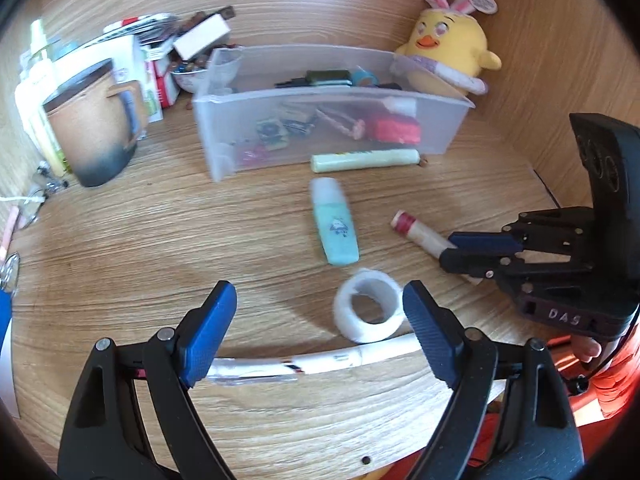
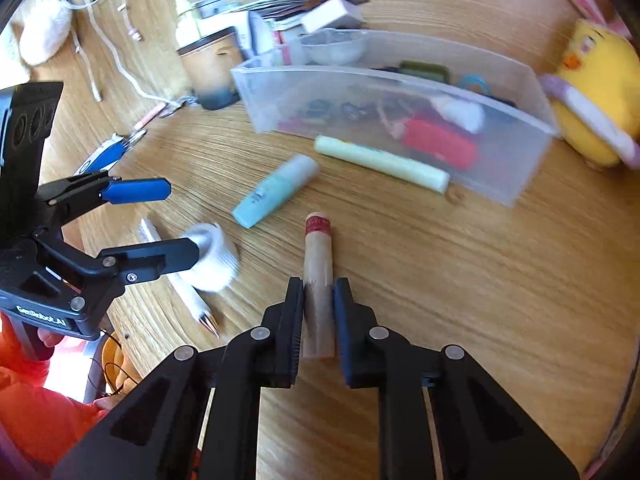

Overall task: Organize objects
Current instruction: 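Grasp the red-capped beige tube with the right tool while the left tool grasps the white tape roll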

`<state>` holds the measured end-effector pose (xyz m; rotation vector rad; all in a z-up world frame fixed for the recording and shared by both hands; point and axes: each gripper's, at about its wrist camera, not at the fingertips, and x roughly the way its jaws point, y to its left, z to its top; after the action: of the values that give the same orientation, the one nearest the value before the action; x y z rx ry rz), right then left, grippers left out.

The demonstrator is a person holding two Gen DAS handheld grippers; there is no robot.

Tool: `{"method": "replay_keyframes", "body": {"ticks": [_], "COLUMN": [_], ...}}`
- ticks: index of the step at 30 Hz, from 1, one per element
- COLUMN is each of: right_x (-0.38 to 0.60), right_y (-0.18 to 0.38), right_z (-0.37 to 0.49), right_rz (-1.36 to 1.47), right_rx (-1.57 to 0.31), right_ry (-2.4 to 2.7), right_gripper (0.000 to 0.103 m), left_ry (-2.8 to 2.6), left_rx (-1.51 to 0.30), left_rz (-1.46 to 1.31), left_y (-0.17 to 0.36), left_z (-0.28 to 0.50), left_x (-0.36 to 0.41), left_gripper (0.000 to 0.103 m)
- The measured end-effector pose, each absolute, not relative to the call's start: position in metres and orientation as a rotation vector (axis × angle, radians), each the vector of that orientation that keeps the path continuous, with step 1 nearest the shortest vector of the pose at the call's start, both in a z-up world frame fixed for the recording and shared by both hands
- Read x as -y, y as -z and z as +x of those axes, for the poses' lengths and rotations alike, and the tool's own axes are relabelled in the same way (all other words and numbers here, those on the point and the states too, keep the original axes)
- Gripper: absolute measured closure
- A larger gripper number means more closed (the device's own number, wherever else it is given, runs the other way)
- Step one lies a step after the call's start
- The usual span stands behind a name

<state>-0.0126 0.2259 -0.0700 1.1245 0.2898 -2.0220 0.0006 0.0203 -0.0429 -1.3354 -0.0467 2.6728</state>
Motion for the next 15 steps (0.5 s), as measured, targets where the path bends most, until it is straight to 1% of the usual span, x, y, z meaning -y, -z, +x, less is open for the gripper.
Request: {"method": "replay_keyframes", "body": {"ticks": [5, 7, 9, 10, 12, 13, 15], "right_x": [-0.247, -0.248, -0.245, -0.243, -0.239, -0.238, -0.236], "right_y": [0.068, 0.068, 0.068, 0.068, 0.068, 0.068, 0.069], "right_z": [-0.012, -0.011, -0.011, -0.011, -0.012, -0.012, -0.013], "right_rz": [1.161, 1.162, 1.162, 1.158, 1.157, 1.155, 1.148], "right_rx": [-0.261, -0.274, -0.274, -0.282, -0.286, -0.28, -0.268], "right_ry": [2.096, 2.12, 2.138, 2.145, 2.151, 2.154, 2.166], "right_gripper": [0.089, 0.089, 0.089, 0.089, 0.089, 0.089, 0.089], "left_ry": [-2.645, -2.631, -2.616, -2.621, -2.646, -2.645, -2.641], "left_rx": [0.035, 0.051, 0.068, 0.069, 0.065, 0.057, 0.051], "left_rz": [-1.345, -1.362, -1.377, -1.373, -1.351, -1.337, -1.324], "left_y": [0.051, 0.055, 0.057, 0.057, 0.054, 0.052, 0.051], "left_z": [-0.004, -0.006, -0.008, -0.008, -0.005, -0.004, -0.002], "left_x": [-0.029, -0.03, -0.029, -0.029, -0.028, -0.029, -0.03], "left_gripper": [0.018, 0.022, 0.037, 0.039, 0.054, 0.056, 0.065]}}
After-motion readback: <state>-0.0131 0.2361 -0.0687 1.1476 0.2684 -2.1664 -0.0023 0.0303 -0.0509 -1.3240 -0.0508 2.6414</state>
